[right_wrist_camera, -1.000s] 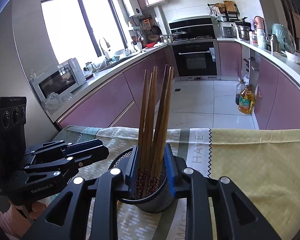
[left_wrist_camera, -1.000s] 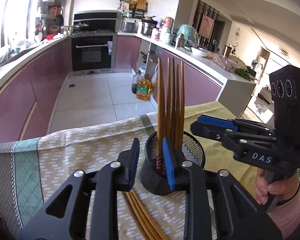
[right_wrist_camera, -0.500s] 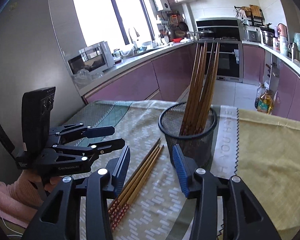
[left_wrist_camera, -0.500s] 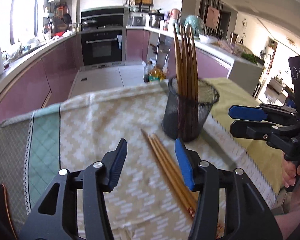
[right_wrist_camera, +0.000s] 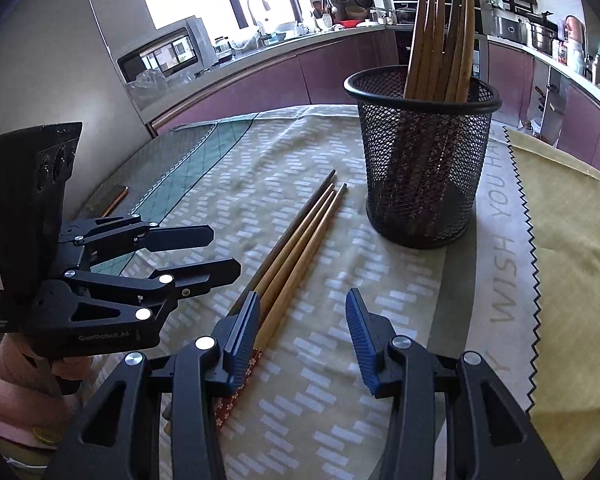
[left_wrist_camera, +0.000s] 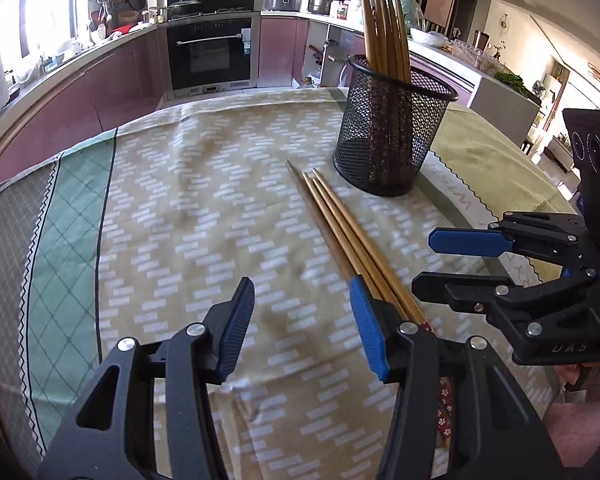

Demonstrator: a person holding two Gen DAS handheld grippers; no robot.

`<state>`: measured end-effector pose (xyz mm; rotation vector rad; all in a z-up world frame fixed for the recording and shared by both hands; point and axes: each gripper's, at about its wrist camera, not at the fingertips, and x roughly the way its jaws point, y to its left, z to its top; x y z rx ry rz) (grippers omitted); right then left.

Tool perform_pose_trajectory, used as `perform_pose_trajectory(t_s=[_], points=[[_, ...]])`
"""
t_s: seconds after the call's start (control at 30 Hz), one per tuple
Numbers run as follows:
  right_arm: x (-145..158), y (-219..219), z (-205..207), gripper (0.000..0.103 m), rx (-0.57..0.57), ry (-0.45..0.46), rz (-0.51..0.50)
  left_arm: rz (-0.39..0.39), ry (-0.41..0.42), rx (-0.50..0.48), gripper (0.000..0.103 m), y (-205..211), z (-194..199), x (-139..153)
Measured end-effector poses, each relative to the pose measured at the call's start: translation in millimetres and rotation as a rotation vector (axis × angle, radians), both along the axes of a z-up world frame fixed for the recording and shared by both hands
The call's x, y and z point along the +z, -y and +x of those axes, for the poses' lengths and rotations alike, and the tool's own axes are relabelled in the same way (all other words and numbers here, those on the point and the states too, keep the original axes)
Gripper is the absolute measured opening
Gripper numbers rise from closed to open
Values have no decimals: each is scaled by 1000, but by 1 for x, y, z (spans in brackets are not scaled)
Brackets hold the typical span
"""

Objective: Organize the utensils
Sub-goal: 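Move both open grippers over the chopsticks lying on the cloth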

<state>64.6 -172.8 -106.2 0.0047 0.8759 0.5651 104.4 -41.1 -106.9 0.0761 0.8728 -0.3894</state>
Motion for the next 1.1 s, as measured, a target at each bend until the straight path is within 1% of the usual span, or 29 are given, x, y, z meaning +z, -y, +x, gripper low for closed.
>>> perform_pose_trajectory(t_s=[0.1,0.23,0.47,0.63,0.83,0.97,1.1], points=[[0,-7,-2,42,1,14,-31,-2,-2,0,49,0,-3,0],[-1,-10,-5,42,6,28,-54,-7,0,2,52,0,-4,2],[-6,-14,-4,42,0,26,-93,-13,0,-3,52,2,-5,3],[-7,-19,-2,42,-7,27,-105,-13,-1,-11,54,6,-4,3],[-7,-15,-1,42,-19,17,-101,-10,-12,-17,54,10,1,-1],[-8,-11,0,42,-25,10,-91,-11,-18,-22,56,12,3,-3],[-8,-10,0,42,-25,9,-90,5,-18,-14,56,14,5,-5]])
